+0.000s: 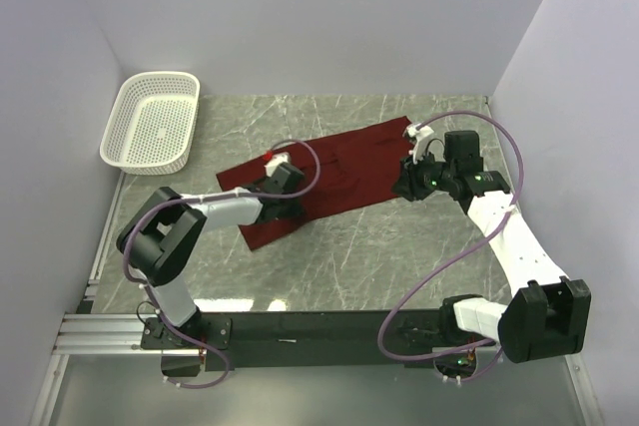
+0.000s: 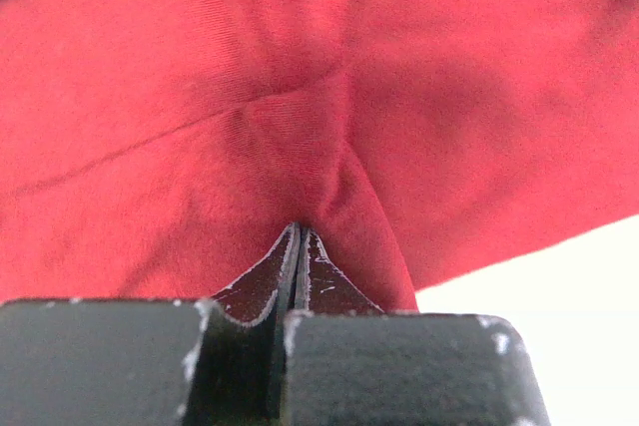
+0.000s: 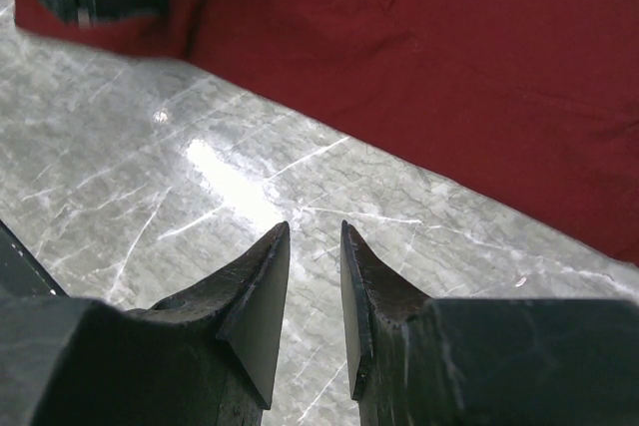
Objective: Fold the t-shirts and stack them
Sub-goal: Fold the tshirt
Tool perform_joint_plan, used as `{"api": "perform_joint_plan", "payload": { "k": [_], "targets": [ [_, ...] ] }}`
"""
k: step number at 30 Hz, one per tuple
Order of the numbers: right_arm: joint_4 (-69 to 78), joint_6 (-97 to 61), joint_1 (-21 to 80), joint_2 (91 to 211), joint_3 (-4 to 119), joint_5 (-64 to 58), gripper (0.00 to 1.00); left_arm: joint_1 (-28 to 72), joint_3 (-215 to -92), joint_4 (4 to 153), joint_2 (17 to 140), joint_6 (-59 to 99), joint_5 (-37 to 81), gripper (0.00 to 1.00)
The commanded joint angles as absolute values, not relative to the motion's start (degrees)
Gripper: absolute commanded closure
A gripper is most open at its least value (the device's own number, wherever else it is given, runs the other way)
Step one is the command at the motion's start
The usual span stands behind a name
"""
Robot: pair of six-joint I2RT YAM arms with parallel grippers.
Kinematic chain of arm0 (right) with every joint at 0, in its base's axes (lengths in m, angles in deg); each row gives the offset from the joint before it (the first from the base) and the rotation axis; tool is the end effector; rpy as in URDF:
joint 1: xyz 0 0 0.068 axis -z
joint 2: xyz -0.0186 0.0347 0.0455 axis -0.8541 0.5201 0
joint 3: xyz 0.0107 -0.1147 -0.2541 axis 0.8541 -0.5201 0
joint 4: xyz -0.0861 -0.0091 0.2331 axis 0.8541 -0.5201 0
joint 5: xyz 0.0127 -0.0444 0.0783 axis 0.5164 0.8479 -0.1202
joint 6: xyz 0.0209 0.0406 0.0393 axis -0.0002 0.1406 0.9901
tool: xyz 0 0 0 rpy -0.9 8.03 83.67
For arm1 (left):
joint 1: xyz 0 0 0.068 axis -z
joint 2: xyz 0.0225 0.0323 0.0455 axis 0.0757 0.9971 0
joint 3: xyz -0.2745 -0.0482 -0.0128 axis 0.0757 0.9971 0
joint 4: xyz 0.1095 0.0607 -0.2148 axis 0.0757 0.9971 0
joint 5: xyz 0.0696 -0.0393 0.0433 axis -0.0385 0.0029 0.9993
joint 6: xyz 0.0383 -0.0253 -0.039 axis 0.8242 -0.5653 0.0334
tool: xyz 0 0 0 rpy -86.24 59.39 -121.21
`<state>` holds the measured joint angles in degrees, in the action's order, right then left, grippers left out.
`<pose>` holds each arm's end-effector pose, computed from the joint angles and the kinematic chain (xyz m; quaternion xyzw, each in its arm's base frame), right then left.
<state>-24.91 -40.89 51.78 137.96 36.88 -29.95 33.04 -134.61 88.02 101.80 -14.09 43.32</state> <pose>0.2338 0.0534 0.2954 -0.2894 0.8354 0.2377 0.4023 0.2744 -0.1969 0.1629 -0.1052 0.9368 -0.1274 0.3083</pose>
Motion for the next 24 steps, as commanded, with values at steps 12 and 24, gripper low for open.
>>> {"api": "perform_joint_plan", "payload": {
  "k": [12, 24],
  "targets": [
    [-24.0, -40.8, 53.0, 136.7, 37.0, -31.2, 0.66, 54.1, -136.7, 95.5, 106.2, -21.5, 38.3, 0.99],
    [-24.6, -40.1, 56.1, 137.5, 37.4, -31.1, 0.65, 61.6, -149.7, 98.5, 110.9, -23.5, 40.8, 0.99]
  ]
}}
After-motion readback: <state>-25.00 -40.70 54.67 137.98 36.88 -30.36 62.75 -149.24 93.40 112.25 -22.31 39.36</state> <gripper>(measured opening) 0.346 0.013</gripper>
